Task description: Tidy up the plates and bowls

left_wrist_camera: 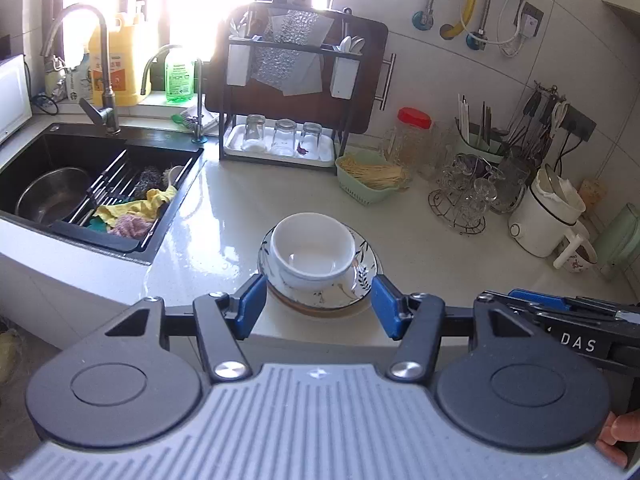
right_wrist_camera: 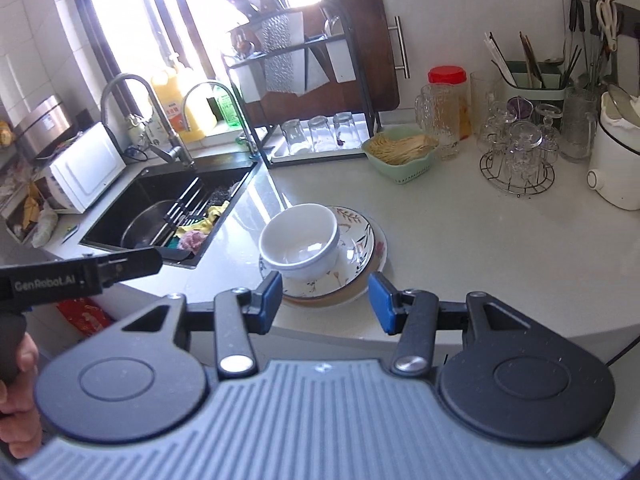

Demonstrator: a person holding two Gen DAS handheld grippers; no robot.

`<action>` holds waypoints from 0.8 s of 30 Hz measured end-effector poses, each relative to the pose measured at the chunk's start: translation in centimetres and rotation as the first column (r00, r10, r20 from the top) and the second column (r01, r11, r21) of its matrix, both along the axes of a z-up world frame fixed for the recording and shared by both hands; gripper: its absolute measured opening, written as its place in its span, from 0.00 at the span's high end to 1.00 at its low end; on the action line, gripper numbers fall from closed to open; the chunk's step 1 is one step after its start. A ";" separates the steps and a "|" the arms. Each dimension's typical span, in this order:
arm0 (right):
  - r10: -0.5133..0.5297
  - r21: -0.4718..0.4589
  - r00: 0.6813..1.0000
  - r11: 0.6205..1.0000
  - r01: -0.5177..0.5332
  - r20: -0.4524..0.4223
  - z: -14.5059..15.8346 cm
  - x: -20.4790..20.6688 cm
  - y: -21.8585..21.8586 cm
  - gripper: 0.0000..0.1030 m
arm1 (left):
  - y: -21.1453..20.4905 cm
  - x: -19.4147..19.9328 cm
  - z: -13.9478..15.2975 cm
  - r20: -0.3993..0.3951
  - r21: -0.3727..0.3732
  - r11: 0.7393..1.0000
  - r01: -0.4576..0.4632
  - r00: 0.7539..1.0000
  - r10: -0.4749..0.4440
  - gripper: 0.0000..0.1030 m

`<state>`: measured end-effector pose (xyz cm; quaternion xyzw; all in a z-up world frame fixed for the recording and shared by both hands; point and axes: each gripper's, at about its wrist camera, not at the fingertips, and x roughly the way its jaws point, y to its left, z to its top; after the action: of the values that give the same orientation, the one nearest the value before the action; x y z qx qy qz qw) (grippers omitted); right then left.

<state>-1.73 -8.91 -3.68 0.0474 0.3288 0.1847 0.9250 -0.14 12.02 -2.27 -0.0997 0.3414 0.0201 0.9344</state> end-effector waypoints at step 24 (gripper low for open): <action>-0.081 -0.027 0.990 0.996 0.085 0.114 -0.1 -8.4 -1.7 0.00 | -1.4 -10.7 0.2 0.050 0.023 0.998 -0.060 0.997 0.058 0.04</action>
<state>-10.16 -10.60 -3.79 0.0358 0.2764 0.1432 0.9496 -10.89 10.60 -2.04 -0.0986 0.3149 0.0494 0.9427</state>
